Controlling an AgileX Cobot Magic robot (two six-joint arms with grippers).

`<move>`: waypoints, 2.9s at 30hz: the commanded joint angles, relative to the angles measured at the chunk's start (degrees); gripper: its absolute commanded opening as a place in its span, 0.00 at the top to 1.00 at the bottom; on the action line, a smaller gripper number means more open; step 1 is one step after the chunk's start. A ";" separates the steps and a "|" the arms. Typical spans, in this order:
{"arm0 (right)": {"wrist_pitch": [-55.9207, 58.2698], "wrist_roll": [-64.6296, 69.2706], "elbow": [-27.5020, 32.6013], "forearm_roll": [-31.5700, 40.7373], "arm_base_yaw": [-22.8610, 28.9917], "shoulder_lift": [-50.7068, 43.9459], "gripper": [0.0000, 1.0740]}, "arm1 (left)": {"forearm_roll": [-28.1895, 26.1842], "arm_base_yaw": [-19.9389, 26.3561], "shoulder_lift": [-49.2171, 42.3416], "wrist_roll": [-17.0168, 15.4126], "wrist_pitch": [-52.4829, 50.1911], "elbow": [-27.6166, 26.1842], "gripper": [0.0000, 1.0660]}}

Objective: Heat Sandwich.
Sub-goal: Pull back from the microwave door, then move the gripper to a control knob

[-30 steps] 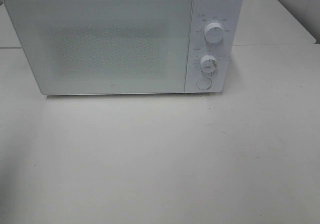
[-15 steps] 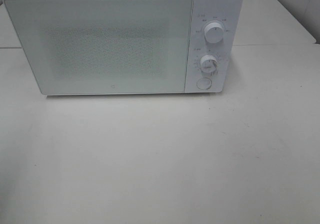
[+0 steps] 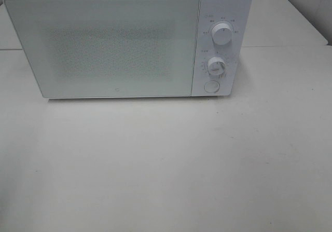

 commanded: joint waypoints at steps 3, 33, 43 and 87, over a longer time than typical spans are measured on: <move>-0.69 0.63 0.11 0.23 -0.34 -1.43 0.31 | -0.46 0.00 -0.52 0.23 -0.46 0.23 0.06; -0.69 0.63 0.11 0.23 -0.34 -1.43 0.31 | 0.00 5.39 -28.13 0.46 -0.57 0.23 0.06; -0.69 0.63 0.11 0.23 -0.34 -1.26 0.31 | -0.40 5.79 -33.17 0.57 -0.57 0.23 0.06; -0.69 0.63 0.11 0.23 -0.34 -1.26 0.31 | -0.40 5.79 -33.35 0.69 -0.57 0.23 0.06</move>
